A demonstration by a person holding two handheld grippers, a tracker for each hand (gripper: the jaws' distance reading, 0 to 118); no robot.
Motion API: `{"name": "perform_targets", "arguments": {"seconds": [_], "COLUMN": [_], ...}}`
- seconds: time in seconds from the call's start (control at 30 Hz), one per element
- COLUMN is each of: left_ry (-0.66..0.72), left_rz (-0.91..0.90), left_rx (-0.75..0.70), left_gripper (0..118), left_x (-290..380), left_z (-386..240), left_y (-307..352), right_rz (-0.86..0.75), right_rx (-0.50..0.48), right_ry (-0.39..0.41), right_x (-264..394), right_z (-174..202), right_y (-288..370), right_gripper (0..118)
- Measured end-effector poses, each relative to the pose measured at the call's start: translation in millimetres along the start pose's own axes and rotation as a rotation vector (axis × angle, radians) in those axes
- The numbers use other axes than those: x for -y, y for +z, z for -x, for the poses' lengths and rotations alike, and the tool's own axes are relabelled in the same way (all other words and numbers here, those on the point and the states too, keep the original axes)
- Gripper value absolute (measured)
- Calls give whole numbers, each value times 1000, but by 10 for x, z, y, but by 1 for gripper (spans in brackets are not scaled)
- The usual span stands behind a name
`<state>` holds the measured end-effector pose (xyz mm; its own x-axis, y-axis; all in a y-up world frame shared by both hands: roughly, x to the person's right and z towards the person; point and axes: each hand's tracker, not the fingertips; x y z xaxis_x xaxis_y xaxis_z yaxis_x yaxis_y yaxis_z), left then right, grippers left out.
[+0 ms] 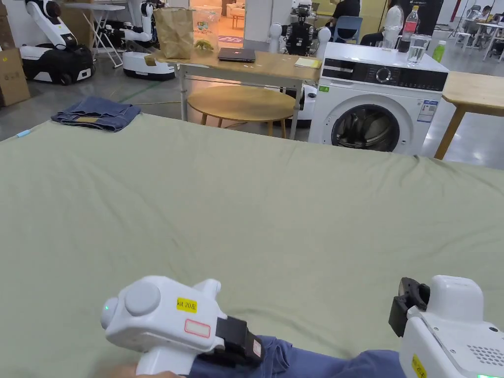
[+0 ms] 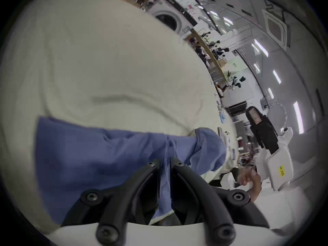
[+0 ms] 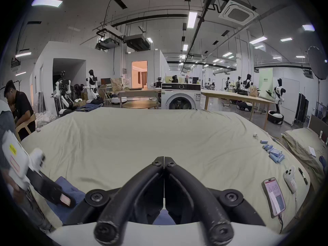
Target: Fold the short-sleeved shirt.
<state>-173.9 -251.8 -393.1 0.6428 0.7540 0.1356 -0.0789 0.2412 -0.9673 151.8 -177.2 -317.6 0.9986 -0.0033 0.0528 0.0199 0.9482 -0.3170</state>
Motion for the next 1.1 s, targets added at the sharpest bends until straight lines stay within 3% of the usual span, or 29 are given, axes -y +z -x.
{"name": "perform_targets", "arguments": {"seconds": [0.1, 0.2, 0.33, 0.4, 0.5, 0.73, 0.9, 1.03, 1.1], "left_ry": [106, 89, 72, 1, 0, -85, -49, 13, 40], "left_rz": [37, 48, 37, 43, 49, -100, -178, -188, -183], "left_rx": [126, 35, 51, -4, -28, -16, -80, -101, -91], "left_gripper": [5, 0, 0, 0, 0, 0, 1, 61, 65], "left_x": [90, 140, 153, 150, 114, 14, -40, -32, 19], "left_z": [179, 278, 274, 186, 40, -30, 325, 727, 853], "left_y": [-267, -494, -512, -475, -397, 446, 1074, 1323, 1321], "right_rz": [4, 10, 14, 15, 20, -8, -24, -24, -21], "right_rx": [-1, 3, 11, 14, 18, 16, -2, -22, -29], "right_ry": [5, 6, 10, 14, 15, -14, -7, -7, -3], "right_x": [14, 30, 50, 58, 69, 31, -34, -43, -33], "right_z": [-1, -16, -47, -63, -84, -78, 8, 94, 139], "right_y": [0, -2, 22, 36, 35, 46, 11, -22, -35], "right_gripper": [0, 0, 0, 0, 0, 0, 0, 0, 0]}}
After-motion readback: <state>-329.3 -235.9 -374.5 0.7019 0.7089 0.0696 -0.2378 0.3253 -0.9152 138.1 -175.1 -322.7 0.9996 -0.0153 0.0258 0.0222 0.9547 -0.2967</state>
